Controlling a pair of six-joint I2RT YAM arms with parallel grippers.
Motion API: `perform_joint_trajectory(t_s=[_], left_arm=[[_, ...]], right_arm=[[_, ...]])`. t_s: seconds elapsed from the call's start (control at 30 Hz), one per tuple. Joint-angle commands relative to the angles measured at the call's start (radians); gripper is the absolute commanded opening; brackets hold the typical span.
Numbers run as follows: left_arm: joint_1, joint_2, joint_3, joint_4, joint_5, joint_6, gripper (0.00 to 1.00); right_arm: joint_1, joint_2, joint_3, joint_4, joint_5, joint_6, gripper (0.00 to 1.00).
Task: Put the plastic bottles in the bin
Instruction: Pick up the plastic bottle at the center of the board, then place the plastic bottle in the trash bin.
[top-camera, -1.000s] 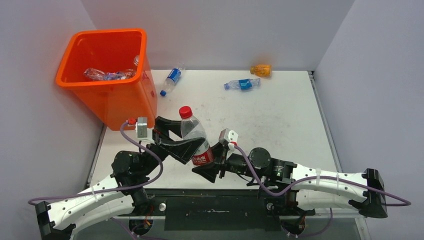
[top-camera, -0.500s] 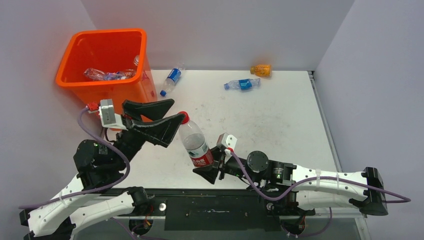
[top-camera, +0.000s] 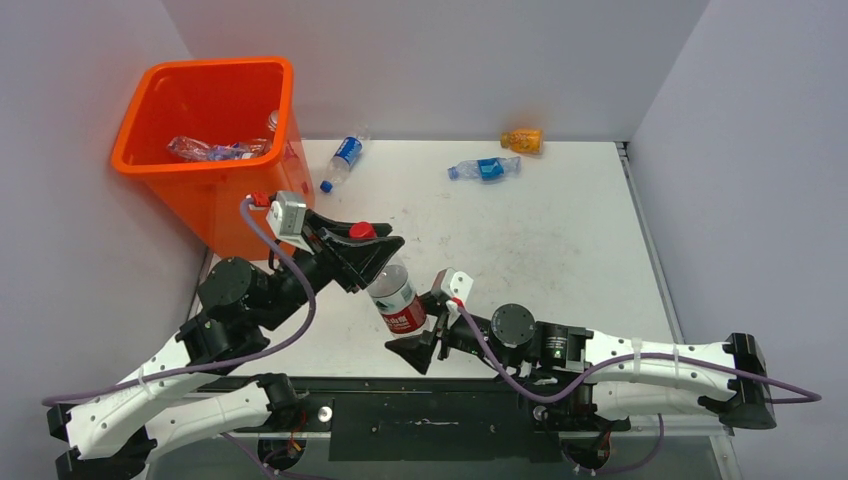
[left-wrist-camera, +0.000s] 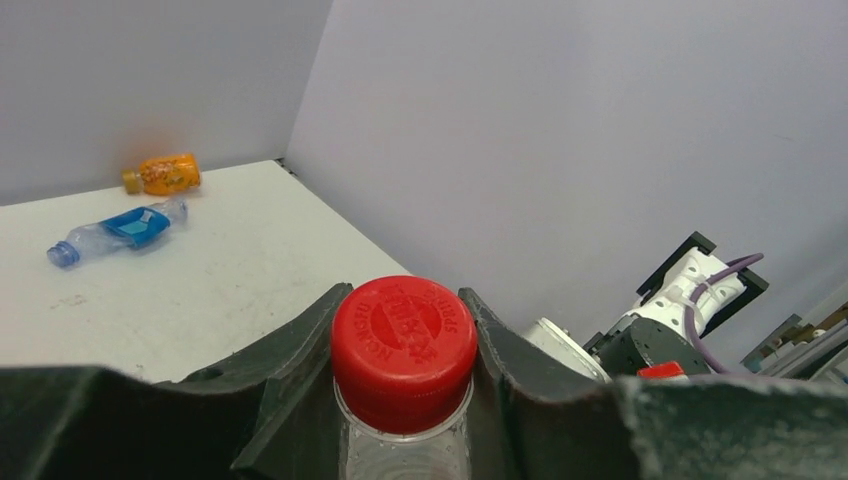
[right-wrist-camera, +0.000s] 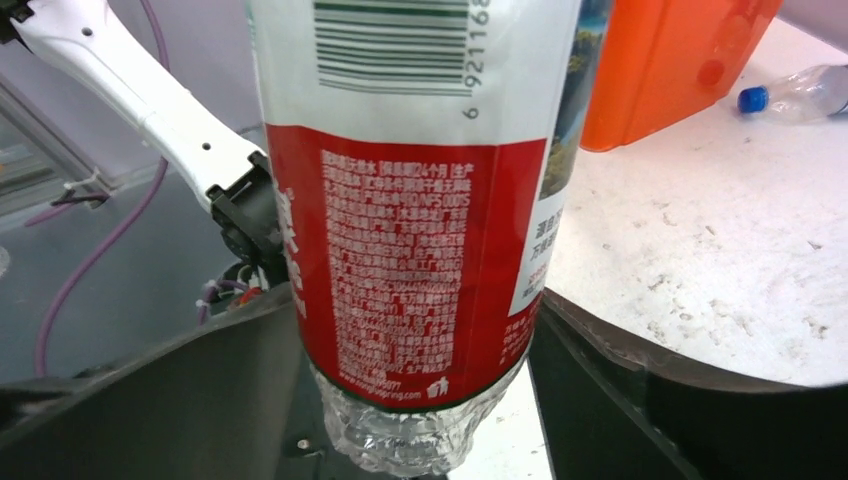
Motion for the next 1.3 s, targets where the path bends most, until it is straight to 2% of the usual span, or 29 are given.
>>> perform_joint_trajectory(t_s=[0.0,0.03,0.07,0.23,0.4,0.5,0.67,0.73,0.87,1.07,1.1,1.13,1.2,1.23,1.27], left_arm=[[0.002,-0.025,0.021,0.011,-0.038,0.062,0.0],[0.002,-0.028,0.032,0.007,-0.063,0.087,0.0],[0.002,-0.029,0.049,-0.005,-0.1,0.118,0.0],[0.014,-0.001,0.187,-0.034,-0.34,0.37,0.0],[0.079,0.115,0.381,-0.011,-0.567,0.623,0.0],[0.236,0.189,0.469,0.015,-0.545,0.643,0.0],[0.633,0.311,0.562,0.015,-0.403,0.475,0.0],[0.753,0.359,0.586,0.086,-0.385,0.412,0.0],[0.833,0.443,0.605,0.28,-0.458,0.48,0.0],[0.843,0.596,0.643,0.543,-0.515,0.665,0.0],[0.848,0.619,0.643,0.586,-0.531,0.693,0.07],[0.852,0.64,0.641,0.614,-0.542,0.704,0.25],[0.853,0.665,0.642,0.612,-0.559,0.699,0.7],[0.845,0.663,0.634,0.601,-0.57,0.678,0.97],[0.833,0.651,0.615,0.602,-0.572,0.66,0.97]], right_arm=[[0.012,-0.01,0.053,0.01,0.042,0.001,0.99],[0.013,-0.013,0.054,0.002,0.051,0.007,0.91],[0.014,-0.017,0.055,-0.013,0.067,0.013,0.9],[0.016,-0.051,0.045,-0.075,0.152,0.035,0.9],[0.014,-0.097,-0.007,-0.084,0.267,0.071,0.9],[0.013,-0.116,-0.055,-0.05,0.352,0.089,0.9],[0.006,-0.142,-0.091,-0.037,0.489,0.126,0.9],[-0.003,-0.154,-0.087,-0.063,0.493,0.133,0.9],[-0.008,-0.174,-0.102,-0.091,0.477,0.138,0.9],[-0.017,-0.214,-0.173,-0.091,0.481,0.179,0.9],[-0.023,-0.219,-0.183,-0.093,0.488,0.188,0.9],[-0.032,-0.222,-0.193,-0.093,0.483,0.193,0.9],[-0.062,-0.217,-0.196,-0.098,0.47,0.202,0.9],[-0.083,-0.209,-0.194,-0.1,0.459,0.207,0.9],[-0.111,-0.197,-0.185,-0.103,0.449,0.21,0.9]])
